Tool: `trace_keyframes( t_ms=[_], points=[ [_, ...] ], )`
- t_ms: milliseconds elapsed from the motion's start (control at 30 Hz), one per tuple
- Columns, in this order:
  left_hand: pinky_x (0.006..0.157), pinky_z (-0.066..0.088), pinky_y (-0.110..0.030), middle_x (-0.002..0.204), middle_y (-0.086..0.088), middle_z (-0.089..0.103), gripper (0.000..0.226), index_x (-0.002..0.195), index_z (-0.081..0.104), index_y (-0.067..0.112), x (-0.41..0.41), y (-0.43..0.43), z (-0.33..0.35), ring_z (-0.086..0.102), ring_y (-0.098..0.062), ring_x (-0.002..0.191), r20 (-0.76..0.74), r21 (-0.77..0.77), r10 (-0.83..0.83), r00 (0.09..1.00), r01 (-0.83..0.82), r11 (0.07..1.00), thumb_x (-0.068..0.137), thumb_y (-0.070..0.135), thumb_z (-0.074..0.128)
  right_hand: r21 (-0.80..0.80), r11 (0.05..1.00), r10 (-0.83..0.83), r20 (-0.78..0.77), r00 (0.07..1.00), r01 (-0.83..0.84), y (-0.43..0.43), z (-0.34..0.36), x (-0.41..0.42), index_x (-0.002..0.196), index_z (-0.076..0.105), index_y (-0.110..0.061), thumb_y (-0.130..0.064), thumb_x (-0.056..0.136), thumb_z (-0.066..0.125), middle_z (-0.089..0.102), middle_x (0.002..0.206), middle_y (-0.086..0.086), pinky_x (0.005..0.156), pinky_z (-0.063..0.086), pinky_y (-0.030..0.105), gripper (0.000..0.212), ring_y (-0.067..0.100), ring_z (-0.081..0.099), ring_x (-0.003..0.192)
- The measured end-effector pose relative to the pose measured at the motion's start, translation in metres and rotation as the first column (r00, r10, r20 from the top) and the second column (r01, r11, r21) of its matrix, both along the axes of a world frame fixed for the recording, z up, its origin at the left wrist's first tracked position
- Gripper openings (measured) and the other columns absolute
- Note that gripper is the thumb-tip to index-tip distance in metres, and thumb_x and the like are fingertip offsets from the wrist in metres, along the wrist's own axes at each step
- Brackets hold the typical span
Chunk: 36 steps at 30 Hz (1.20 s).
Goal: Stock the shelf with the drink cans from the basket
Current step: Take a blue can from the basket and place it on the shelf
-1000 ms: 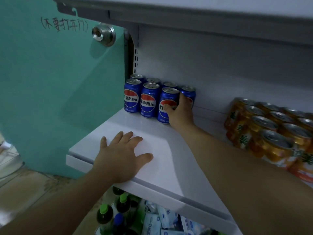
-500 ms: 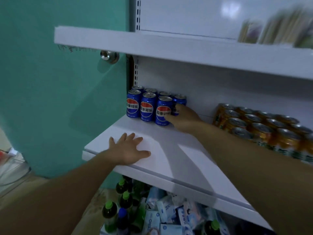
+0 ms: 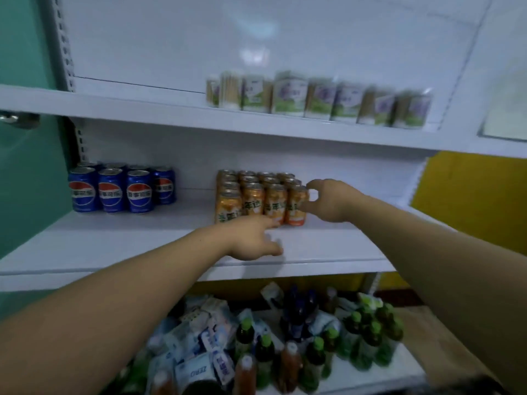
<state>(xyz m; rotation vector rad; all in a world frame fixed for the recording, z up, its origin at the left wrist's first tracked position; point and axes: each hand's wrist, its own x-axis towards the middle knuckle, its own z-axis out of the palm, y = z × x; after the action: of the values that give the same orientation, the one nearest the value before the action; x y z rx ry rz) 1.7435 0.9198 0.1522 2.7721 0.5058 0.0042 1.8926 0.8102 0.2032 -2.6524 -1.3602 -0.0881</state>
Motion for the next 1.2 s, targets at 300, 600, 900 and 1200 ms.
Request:
trace_keyframes(
  t_ms=[300,600,900,1200],
  points=[
    [0.111,0.031,-0.034,0.152,-0.003,0.034,0.07,0.147,0.031,0.019,0.108,-0.188,-0.034,0.036,-0.022,0.136,-0.086,0.103,-0.506,0.858,0.512,0.853,0.089,0.048,0.058,-0.005,0.825,-0.564,-0.095,0.821,0.566,-0.254,-0.035,0.039,0.151,0.03,-0.017,-0.056,0.093,0.051,0.036,0.152,0.006,0.096,0.041,0.036,0.072,0.029,0.044,0.13],
    [0.115,0.026,-0.036,0.157,0.001,0.023,0.075,0.15,0.024,0.025,0.161,-0.308,-0.081,0.024,-0.02,0.143,-0.179,0.071,-0.783,0.596,0.801,0.594,0.088,0.052,0.056,-0.045,0.521,-0.849,-0.13,0.512,0.852,-0.382,-0.078,0.011,0.146,0.037,-0.02,-0.057,0.091,0.053,0.043,0.148,0.007,0.102,0.043,0.038,0.068,0.028,0.046,0.129],
    [0.113,0.03,-0.035,0.155,0.003,0.027,0.072,0.149,0.028,0.026,0.222,-0.37,-0.159,0.029,-0.018,0.14,-0.278,-0.07,-0.878,0.39,0.903,0.423,0.088,0.054,0.055,-0.097,0.315,-0.924,-0.259,0.281,0.944,-0.452,-0.137,0.011,0.143,0.04,-0.02,-0.05,0.092,0.054,0.049,0.141,0.007,0.098,0.045,0.04,0.061,0.028,0.049,0.124],
    [0.104,0.04,-0.035,0.143,0.001,0.042,0.062,0.14,0.041,0.027,0.304,-0.367,-0.265,0.045,-0.019,0.125,-0.417,-0.233,-0.819,0.396,0.824,0.517,0.086,0.051,0.059,-0.321,0.323,-0.896,-0.408,0.177,0.89,-0.487,-0.261,0.096,0.147,0.033,-0.017,-0.051,0.096,0.048,0.044,0.145,0.009,0.097,0.047,0.038,0.064,0.028,0.05,0.123]
  ],
)
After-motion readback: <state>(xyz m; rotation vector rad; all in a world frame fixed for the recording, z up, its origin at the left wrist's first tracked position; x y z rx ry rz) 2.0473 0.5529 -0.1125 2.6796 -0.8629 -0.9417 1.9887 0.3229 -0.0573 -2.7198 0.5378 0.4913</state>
